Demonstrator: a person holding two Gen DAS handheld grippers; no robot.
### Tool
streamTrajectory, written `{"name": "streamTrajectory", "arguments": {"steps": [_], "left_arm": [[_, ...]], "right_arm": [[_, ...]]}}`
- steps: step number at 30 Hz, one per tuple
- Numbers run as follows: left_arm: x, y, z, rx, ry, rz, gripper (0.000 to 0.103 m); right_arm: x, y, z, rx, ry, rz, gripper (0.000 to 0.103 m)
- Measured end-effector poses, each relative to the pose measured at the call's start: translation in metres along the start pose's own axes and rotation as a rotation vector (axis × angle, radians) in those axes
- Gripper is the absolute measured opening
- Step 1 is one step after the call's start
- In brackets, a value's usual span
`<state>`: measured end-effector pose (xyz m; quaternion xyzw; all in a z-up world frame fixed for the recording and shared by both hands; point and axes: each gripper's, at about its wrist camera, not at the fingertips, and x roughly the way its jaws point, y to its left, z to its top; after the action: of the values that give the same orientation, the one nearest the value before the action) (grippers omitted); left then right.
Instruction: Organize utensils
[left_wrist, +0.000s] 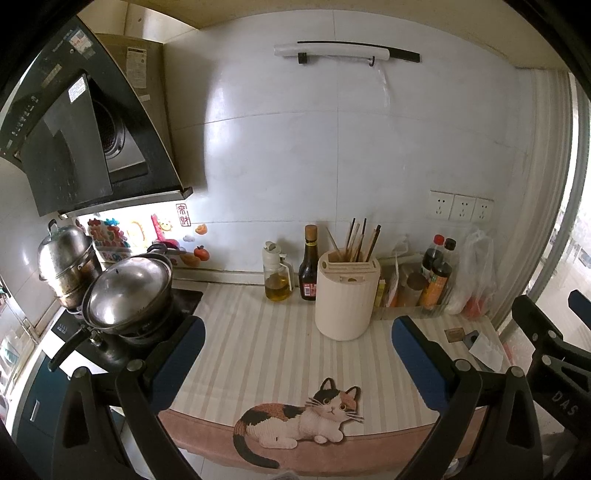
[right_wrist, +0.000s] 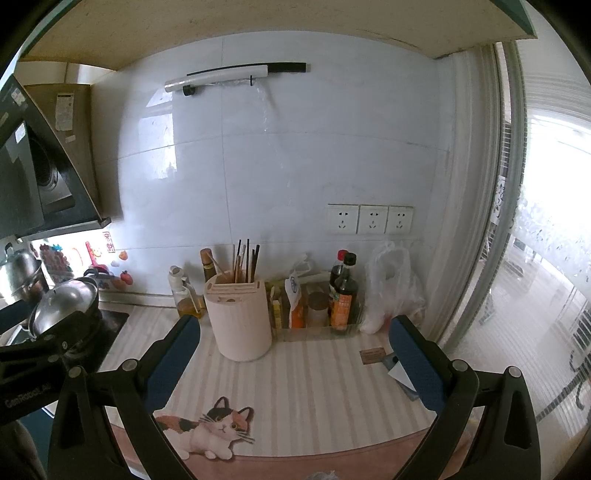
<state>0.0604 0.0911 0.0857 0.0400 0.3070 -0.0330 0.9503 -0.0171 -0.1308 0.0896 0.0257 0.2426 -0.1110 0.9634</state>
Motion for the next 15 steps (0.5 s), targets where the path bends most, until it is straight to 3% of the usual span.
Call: {"name": "streamTrajectory", "arguments": {"steps": [15], "left_arm": [[0.002,-0.0054,0.0042,-0.004,0.005,-0.003,0.103]], "right_arm": [[-0.001,0.0048,0.0008,0.011,-0.006,-0.013,0.103]]}}
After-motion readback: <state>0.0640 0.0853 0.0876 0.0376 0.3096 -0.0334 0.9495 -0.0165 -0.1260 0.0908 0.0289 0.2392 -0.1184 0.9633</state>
